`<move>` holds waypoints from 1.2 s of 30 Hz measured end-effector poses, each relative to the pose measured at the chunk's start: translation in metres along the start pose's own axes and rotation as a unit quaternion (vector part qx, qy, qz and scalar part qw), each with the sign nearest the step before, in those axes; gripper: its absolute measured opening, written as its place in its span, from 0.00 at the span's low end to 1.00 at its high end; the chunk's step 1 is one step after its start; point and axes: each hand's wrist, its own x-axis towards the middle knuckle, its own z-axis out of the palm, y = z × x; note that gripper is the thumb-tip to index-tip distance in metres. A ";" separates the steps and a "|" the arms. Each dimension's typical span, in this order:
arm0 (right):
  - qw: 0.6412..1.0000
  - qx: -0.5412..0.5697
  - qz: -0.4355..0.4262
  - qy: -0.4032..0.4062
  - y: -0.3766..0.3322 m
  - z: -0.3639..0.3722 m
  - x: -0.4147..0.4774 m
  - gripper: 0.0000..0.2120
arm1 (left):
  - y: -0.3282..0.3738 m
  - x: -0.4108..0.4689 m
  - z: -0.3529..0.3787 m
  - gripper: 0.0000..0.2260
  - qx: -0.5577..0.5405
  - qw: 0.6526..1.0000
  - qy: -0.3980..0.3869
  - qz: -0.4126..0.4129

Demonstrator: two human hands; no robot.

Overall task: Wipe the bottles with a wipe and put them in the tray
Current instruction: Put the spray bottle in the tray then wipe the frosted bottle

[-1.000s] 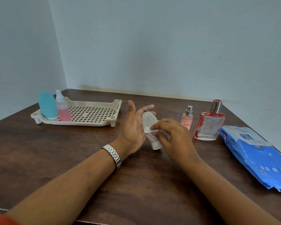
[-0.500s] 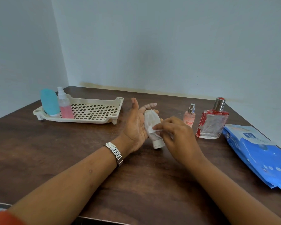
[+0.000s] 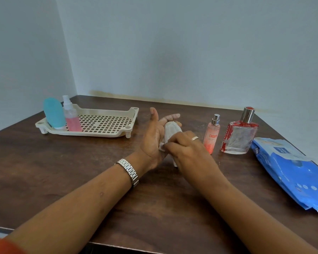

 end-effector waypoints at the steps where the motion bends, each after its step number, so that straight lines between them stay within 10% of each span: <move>1: 1.000 -0.014 -0.011 -0.016 -0.003 0.001 -0.001 0.10 | 0.000 0.000 0.001 0.42 0.001 1.000 0.000 -0.001; 11: 0.989 0.096 0.110 0.030 0.010 -0.004 -0.007 0.08 | 0.003 0.000 -0.001 0.40 -0.020 1.000 0.002 -0.002; 21: 0.999 -0.009 -0.004 -0.047 0.005 -0.003 -0.011 0.11 | 0.005 -0.002 0.001 0.42 0.000 1.000 0.012 -0.003; 36: 0.917 0.287 0.274 0.047 0.023 0.002 -0.007 0.07 | 0.001 0.001 -0.004 0.37 -0.009 0.999 0.028 0.026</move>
